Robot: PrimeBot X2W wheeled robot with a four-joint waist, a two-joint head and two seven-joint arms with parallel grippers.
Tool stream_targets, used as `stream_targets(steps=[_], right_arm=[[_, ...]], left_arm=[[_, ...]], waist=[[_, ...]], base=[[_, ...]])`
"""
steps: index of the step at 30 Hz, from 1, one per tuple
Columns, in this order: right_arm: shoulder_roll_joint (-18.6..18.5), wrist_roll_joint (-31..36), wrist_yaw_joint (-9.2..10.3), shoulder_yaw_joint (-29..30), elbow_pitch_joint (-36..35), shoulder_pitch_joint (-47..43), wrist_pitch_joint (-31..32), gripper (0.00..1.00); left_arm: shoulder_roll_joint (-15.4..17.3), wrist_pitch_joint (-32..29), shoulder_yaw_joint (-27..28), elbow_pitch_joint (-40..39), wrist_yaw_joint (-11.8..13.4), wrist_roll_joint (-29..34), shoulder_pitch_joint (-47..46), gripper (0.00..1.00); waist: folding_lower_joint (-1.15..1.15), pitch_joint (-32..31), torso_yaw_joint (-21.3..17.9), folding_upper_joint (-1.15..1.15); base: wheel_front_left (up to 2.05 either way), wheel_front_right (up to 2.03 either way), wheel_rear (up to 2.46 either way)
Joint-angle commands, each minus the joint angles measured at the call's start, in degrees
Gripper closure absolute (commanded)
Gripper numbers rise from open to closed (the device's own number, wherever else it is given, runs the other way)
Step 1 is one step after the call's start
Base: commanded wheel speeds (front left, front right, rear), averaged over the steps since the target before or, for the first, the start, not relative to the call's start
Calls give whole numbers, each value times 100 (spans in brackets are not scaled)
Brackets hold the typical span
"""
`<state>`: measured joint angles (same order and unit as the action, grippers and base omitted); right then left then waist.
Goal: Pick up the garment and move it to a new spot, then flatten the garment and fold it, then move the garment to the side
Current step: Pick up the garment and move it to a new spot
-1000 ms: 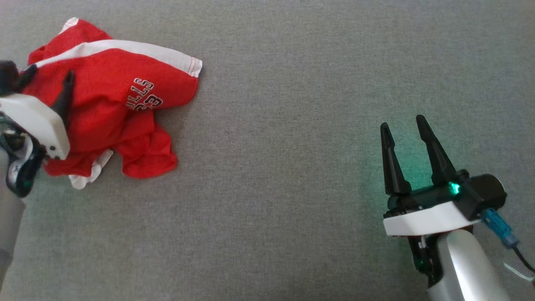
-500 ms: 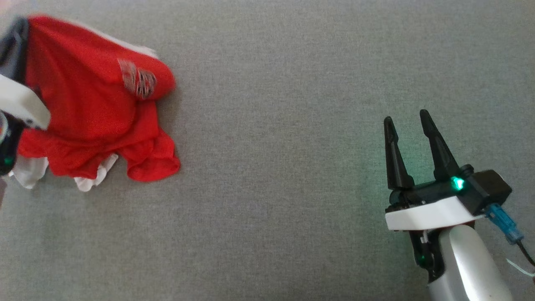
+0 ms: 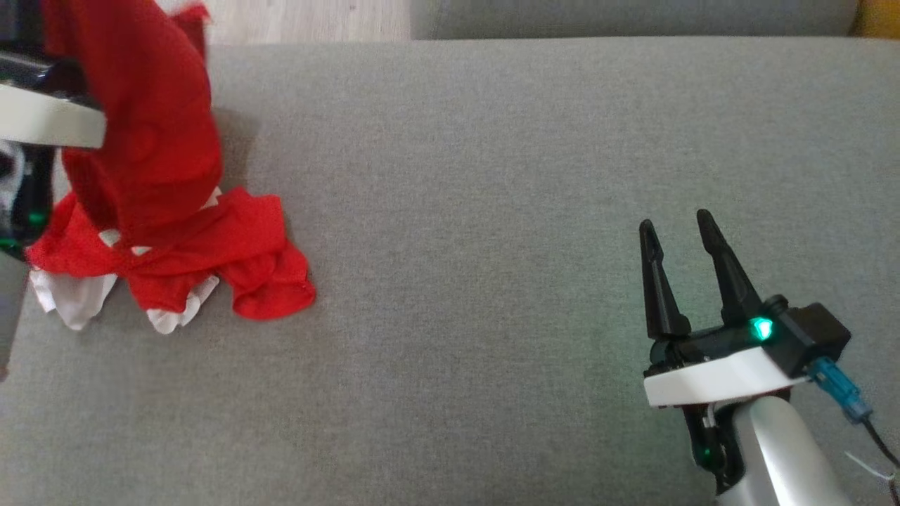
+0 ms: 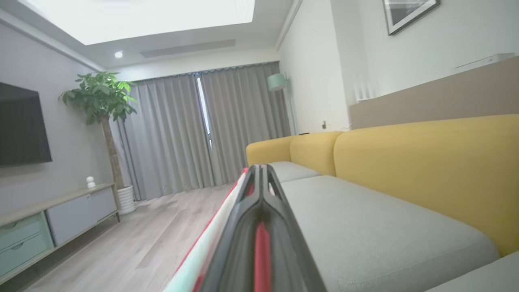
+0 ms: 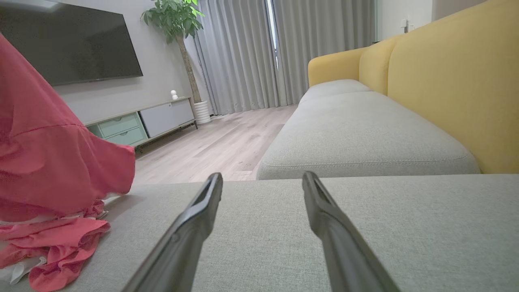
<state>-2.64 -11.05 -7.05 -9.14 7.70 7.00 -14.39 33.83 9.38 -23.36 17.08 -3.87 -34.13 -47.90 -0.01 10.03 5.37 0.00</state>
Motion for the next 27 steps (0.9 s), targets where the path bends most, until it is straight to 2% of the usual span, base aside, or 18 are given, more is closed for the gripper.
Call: stream_targets(steps=[1,9,14,19,27], right_arm=[[-23,-55,-44,-165,-171,61,-61,0],[-23,-190,-44,-196,-216,89,-61,0],[-23,-308,-44,-242,-264,193,-61,0],[-23,-431,-44,-285,-322,319,-61,0],[-23,-672,-44,-350,-439,534,-61,0]], left_arm=[[223,-90,188,-434,87,53,-188,100],[-66,-628,-106,-1550,308,-42,-64,100],[-378,-888,-376,-2038,428,-8,-200,100],[-779,-993,-592,-2149,468,-38,-464,100],[-1443,-959,-1020,-1843,290,61,-1127,100]], waist=[[1,-94,-64,0],[1,-161,-374,0],[1,-88,-778,0],[1,40,-1251,0],[1,357,-2051,0]], base=[[0,0,0],[0,0,0],[0,0,0],[0,0,0],[0,0,0]])
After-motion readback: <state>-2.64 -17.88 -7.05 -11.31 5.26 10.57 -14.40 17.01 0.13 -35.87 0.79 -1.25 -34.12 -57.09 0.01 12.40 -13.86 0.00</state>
